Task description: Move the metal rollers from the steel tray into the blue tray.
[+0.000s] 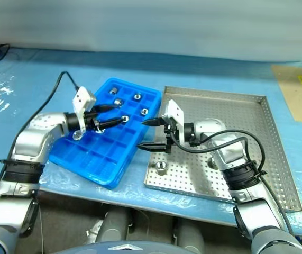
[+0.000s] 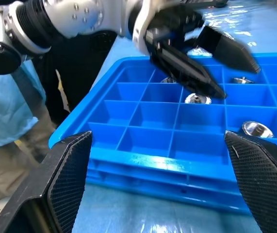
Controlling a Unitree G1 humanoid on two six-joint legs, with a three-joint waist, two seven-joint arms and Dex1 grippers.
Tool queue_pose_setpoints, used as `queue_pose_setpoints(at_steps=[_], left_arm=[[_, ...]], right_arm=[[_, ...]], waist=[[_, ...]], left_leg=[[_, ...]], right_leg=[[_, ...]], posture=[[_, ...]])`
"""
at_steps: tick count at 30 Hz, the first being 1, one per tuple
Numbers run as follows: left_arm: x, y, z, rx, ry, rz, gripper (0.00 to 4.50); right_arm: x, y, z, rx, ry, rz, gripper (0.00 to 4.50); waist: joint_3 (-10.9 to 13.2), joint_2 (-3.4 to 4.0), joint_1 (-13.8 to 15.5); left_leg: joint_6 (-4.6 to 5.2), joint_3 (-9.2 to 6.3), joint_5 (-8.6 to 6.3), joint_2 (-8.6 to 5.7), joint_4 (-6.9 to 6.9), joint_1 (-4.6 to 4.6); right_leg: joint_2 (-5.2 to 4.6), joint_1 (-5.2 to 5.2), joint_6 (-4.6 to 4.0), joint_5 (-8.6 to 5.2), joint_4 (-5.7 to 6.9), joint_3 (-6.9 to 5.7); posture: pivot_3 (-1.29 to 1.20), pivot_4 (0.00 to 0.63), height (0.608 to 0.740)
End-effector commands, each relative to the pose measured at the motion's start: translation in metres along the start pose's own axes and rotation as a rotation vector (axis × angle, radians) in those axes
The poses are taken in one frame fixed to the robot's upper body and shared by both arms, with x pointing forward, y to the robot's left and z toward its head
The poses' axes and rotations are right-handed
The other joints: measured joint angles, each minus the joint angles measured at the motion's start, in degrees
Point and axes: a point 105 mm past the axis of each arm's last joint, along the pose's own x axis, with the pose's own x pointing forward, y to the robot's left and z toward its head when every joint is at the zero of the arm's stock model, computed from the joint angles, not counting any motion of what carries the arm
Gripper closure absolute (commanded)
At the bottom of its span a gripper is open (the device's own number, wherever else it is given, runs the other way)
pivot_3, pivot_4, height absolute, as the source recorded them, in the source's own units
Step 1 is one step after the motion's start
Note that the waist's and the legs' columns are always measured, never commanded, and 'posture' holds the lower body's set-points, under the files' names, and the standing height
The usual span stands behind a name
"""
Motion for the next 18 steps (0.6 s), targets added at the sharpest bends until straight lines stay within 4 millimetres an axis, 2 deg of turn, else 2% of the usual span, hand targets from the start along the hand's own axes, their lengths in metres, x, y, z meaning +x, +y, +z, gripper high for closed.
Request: queue_pose_setpoints(at_steps=[1, 6, 11, 15, 18], left_arm=[[0.011, -0.022, 0.020, 0.035, -0.018, -0.160, 0.84], [0.032, -0.033, 0.016, 0.052, 0.012, -0.270, 0.84], [0.073, -0.051, 0.004, 0.067, 0.025, -0.375, 0.84], [0.110, -0.070, 0.011, 0.017, -0.024, -0.477, 0.84], [0.135, -0.083, 0.007, 0.016, -0.021, -0.521, 0.84]], right_arm=[[-0.010, 0.001, 0.010, -0.031, -0.028, -0.043, 0.00], [-0.021, 0.000, 0.014, -0.018, -0.051, -0.114, 0.00], [-0.046, -0.005, 0.019, -0.020, -0.051, -0.237, 0.00], [-0.070, 0.003, 0.017, -0.012, -0.026, -0.333, 0.00], [-0.084, 0.009, 0.016, -0.002, -0.017, -0.409, 0.00]], waist=[[0.00, 0.01, -0.52], [0.00, 0.02, -2.33], [-0.01, 0.02, -2.93], [0.00, 0.00, -3.65], [0.00, 0.01, -4.78]], left_leg=[[-0.07, 0.09, 0.04, 0.00, -0.01, 0.01], [-0.08, 0.28, 0.06, 0.01, -0.07, 0.06], [-0.04, 0.40, 0.04, -0.04, -0.03, 0.03], [0.10, 0.42, -0.04, -0.06, 0.06, -0.03], [0.25, 0.44, -0.10, -0.07, 0.09, -0.04]], right_leg=[[0.00, 0.00, 0.00, 0.00, 0.00, 0.02], [0.06, -0.04, 0.00, 0.00, -0.03, 0.10], [0.04, 0.02, 0.01, 0.00, -0.08, 0.11], [0.04, 0.05, 0.03, 0.01, -0.19, 0.12], [0.05, 0.05, 0.03, 0.01, -0.25, 0.15]], posture=[[0.05, 0.150, 0.740], [-0.03, 0.150, 0.740], [-0.13, 0.150, 0.740], [-0.26, 0.150, 0.740], [-0.33, 0.150, 0.740]])
